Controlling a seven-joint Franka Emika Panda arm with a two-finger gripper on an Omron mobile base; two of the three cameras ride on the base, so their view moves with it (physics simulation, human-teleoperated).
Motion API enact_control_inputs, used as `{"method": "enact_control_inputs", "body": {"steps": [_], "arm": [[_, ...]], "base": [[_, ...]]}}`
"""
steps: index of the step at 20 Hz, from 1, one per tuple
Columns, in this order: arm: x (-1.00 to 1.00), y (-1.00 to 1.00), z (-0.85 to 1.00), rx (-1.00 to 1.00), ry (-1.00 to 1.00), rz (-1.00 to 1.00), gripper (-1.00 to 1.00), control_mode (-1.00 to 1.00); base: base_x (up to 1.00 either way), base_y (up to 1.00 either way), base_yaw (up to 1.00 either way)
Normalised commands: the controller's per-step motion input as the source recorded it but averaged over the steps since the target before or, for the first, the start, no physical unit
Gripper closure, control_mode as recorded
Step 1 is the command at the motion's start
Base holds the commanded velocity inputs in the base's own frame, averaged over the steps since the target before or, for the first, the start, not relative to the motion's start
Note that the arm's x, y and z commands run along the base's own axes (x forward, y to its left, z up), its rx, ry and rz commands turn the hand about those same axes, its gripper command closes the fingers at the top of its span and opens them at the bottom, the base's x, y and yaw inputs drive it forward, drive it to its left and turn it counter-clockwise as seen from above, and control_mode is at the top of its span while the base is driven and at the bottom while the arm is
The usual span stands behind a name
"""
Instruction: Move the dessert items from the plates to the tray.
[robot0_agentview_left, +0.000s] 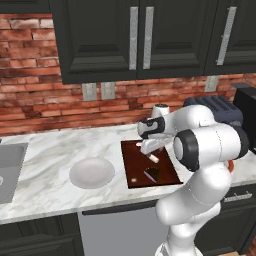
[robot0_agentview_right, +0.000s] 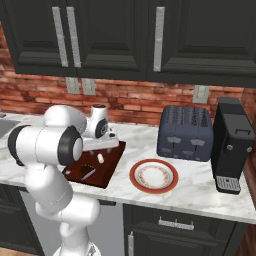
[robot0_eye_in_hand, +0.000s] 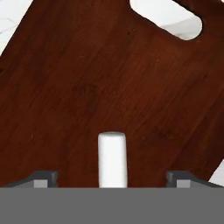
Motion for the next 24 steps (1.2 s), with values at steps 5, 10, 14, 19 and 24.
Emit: {"method": "enact_control_inputs", "body": {"steps": [5, 10, 14, 19, 24], "arm": [[-0.59, -0.30, 0.50, 0.00, 0.00, -0.09, -1.00, -1.00], [-0.84, -0.34, 0.34, 0.00, 0.00, -0.08, -1.00, -1.00], [-1.00, -0.20, 0.31, 0.00, -0.05, -0.09, -1.00, -1.00], [-1.00, 0.00, 0.31, 0.00, -0.10, -0.10, -1.00, -1.00], [-1.00, 0.00, 0.26, 0.00, -0.15, -0.11, -1.00, -1.00]], "base": [[0.00, 0.00, 0.00], [0.00, 0.00, 0.00], [0.00, 0.00, 0.00], [0.00, 0.00, 0.00], [0.00, 0.00, 0.00]]}}
